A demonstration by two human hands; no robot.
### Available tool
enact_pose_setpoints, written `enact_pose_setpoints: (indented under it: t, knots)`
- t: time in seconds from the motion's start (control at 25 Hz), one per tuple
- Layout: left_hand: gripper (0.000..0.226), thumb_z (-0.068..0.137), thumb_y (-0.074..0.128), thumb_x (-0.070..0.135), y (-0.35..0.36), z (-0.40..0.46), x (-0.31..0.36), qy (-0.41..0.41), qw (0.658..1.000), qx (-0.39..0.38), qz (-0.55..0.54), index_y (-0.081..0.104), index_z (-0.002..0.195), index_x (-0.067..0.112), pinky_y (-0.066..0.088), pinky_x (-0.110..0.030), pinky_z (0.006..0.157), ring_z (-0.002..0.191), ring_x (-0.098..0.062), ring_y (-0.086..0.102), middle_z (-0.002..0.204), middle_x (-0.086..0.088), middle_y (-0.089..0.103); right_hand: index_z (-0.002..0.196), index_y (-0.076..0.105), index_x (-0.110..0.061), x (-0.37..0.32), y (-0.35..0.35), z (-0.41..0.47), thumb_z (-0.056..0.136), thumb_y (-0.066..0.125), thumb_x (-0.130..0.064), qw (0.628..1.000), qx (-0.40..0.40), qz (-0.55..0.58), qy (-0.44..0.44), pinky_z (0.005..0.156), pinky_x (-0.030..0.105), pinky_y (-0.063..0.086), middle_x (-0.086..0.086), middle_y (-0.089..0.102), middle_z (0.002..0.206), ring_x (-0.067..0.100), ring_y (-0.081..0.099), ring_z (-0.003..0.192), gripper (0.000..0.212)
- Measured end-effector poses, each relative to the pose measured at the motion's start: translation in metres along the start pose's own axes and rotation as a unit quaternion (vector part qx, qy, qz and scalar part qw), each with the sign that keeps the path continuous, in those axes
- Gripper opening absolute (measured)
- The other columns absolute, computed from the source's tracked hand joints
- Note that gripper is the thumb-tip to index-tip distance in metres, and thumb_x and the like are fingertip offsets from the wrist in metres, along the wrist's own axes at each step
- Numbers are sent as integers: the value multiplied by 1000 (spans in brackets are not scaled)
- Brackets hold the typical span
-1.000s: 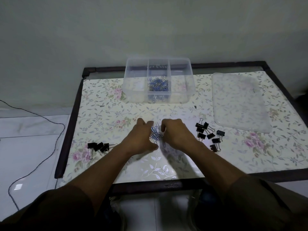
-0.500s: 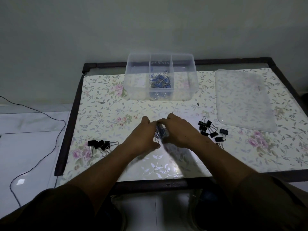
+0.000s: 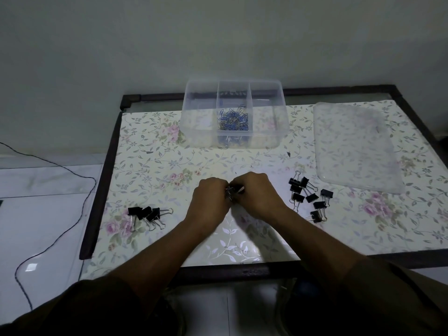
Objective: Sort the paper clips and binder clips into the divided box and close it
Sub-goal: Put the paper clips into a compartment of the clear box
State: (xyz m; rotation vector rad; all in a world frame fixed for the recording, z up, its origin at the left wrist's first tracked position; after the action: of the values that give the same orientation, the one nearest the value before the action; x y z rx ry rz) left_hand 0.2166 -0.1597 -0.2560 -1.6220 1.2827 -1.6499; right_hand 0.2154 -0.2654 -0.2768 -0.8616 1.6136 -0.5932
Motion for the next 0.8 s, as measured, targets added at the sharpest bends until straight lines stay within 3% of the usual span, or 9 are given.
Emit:
enact_pose_setpoints:
  t: [0.16, 0.24, 0.36, 0.52, 0.68, 0.8]
  knots:
    - [15, 76, 60, 7, 1, 1, -11, -33, 992, 0, -121, 73, 70, 10, 50, -43, 60, 57, -21, 58, 61, -9, 68, 75, 77, -9, 9, -4, -4, 75, 67, -6, 995, 37, 92, 33, 69, 37, 55, 11, 74, 72, 28, 71, 77, 10]
    - [14, 74, 65, 6, 0, 0, -14, -39, 986, 1, -162, 77, 72, 12, 51, -41, 62, 58, -22, 62, 63, -8, 70, 74, 75, -6, 12, -5, -5, 74, 65, -4, 992, 46, 110, 40, 58, 31, 46, 16, 71, 69, 32, 64, 68, 11]
    - [16, 73, 67, 5, -3, 0, -18, -42, 980, 7, -194, 80, 78, 14, 55, -45, 69, 67, -25, 69, 68, -10, 74, 76, 76, -3, 11, -6, -5, 75, 65, -2, 990, 53, 124, 47, 56, 28, 37, 21, 70, 70, 37, 59, 67, 11]
    - [25, 80, 67, 4, -23, 1, -9, -22, 978, 42, -205, 83, 89, 21, 55, -33, 70, 74, -17, 73, 76, -1, 78, 82, 83, -13, -8, -29, -8, 80, 69, -1, 988, 77, 129, 25, 61, 27, 49, 9, 76, 71, 25, 70, 73, 18]
    - [27, 87, 69, 7, -75, 19, 19, 30, 968, 106, -225, 80, 106, 22, 49, -2, 75, 87, -1, 71, 98, 7, 79, 97, 83, -17, -35, -89, 0, 86, 72, -4, 979, 144, 145, -7, 78, 26, 60, 1, 81, 88, 12, 75, 82, 20]
    - [26, 87, 69, 6, -112, 55, 42, 64, 965, 144, -209, 79, 109, 18, 52, -11, 82, 91, -9, 72, 101, 1, 79, 95, 83, -15, -50, -132, 35, 86, 71, -4, 974, 185, 126, -38, 83, 34, 61, 3, 81, 87, 15, 76, 83, 19]
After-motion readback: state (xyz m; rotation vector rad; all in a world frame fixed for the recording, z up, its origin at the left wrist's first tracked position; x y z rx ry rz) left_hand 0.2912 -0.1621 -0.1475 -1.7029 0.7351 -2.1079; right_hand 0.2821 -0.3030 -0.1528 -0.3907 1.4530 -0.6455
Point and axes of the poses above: each hand's wrist, its own z-axis towards the middle knuckle, its own y-axis out of the palm, x = y × z, the point moved 10 cm from there along z, towards the middle knuckle
